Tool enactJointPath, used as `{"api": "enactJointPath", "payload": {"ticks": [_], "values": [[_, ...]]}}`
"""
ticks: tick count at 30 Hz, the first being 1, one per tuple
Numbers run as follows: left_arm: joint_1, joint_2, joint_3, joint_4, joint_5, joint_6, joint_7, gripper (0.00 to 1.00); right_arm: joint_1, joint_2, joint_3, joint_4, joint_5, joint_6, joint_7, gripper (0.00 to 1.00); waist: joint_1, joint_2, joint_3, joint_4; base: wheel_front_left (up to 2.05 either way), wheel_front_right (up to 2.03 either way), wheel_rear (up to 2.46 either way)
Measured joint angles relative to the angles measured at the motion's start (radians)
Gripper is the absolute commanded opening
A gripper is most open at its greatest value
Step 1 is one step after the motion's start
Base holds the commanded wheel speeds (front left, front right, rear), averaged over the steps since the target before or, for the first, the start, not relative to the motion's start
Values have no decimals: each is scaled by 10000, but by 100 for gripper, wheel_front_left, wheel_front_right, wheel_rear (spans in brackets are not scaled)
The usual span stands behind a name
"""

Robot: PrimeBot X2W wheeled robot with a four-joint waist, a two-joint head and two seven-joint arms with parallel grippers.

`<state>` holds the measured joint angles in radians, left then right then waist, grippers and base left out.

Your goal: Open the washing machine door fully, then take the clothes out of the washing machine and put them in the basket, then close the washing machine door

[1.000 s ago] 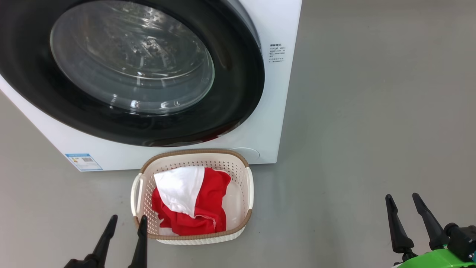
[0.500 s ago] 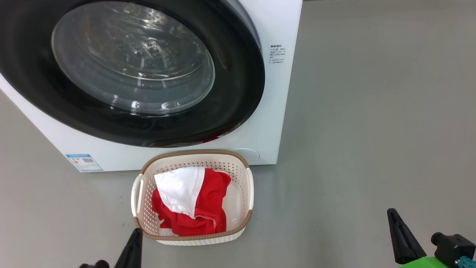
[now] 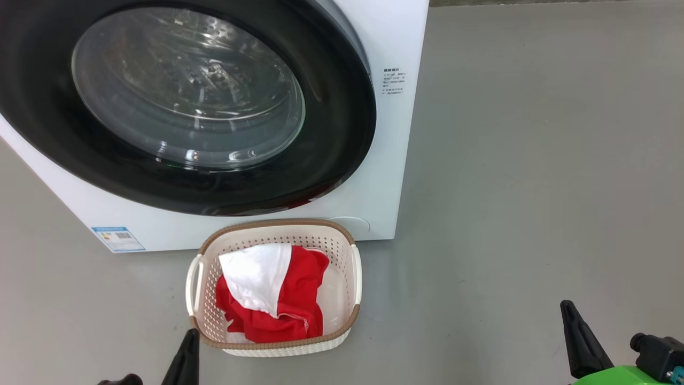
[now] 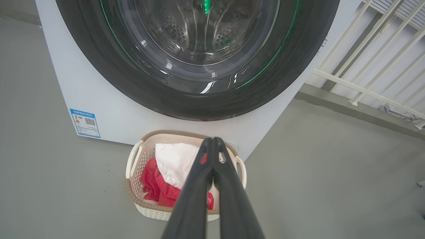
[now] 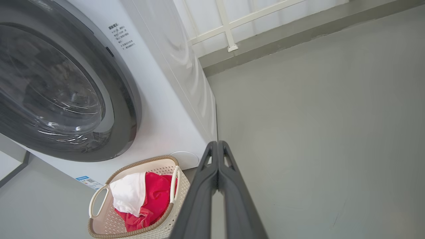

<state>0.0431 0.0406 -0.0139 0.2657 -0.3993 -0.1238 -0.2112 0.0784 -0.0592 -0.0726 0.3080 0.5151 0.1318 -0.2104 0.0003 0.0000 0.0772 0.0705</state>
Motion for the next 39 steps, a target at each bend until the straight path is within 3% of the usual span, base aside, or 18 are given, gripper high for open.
{"api": "enactJointPath", "payload": {"ticks": [39], "values": [[-252, 84, 98, 12, -4412, 0, 970, 0, -326, 23, -128, -86, 3860, 0, 1070, 0, -1, 0, -262, -250, 0, 0, 0]]}}
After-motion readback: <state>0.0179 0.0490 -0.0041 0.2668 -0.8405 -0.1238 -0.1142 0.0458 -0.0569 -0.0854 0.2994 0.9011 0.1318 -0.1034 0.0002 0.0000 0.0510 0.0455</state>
